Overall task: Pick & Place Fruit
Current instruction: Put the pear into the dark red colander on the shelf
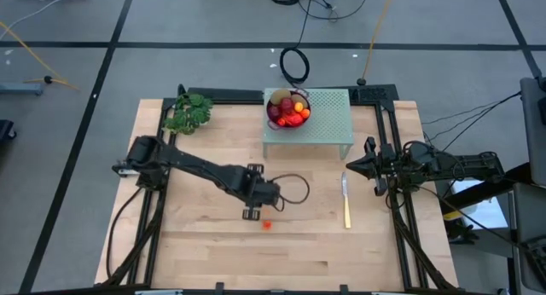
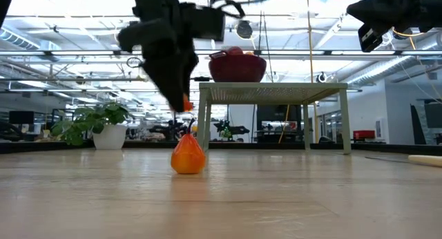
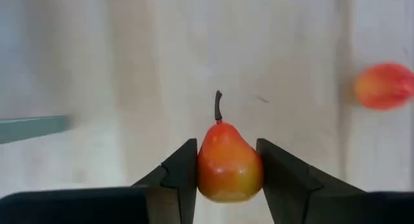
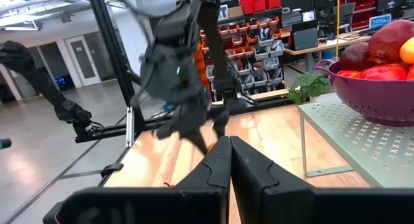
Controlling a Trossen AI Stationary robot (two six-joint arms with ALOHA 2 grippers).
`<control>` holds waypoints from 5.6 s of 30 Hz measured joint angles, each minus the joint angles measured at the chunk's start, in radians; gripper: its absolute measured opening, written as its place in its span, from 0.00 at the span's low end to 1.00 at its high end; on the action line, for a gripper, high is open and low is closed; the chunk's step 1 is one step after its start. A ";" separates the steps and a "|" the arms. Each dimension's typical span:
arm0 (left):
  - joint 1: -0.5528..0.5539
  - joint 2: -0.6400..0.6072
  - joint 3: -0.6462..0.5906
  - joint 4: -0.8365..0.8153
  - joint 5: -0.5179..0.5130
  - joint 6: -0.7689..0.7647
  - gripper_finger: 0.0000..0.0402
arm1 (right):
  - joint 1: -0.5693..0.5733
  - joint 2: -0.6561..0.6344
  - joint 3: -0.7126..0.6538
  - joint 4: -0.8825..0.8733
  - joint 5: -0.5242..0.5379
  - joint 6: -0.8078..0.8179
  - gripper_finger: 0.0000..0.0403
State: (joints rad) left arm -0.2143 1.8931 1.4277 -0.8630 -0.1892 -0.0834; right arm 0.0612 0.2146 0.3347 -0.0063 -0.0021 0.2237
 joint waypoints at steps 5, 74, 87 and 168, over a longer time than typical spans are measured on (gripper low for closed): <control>0.038 -0.102 0.001 -0.004 -0.078 -0.001 0.35 | 0.000 0.000 0.000 0.001 0.000 0.000 0.00; 0.337 -0.063 0.171 0.483 -0.389 0.534 0.35 | -0.001 0.000 0.000 -0.014 0.000 0.000 0.00; 0.339 -0.063 0.171 0.473 -0.399 0.534 0.46 | -0.001 0.000 0.000 -0.014 0.000 0.000 0.00; -0.358 0.058 0.171 0.145 -0.134 -1.029 0.24 | 0.000 0.000 0.000 -0.021 -0.003 0.000 0.00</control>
State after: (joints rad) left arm -0.5726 1.9508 1.5986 -0.7177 -0.3232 -1.1123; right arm 0.0608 0.2142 0.3347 -0.0273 -0.0048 0.2237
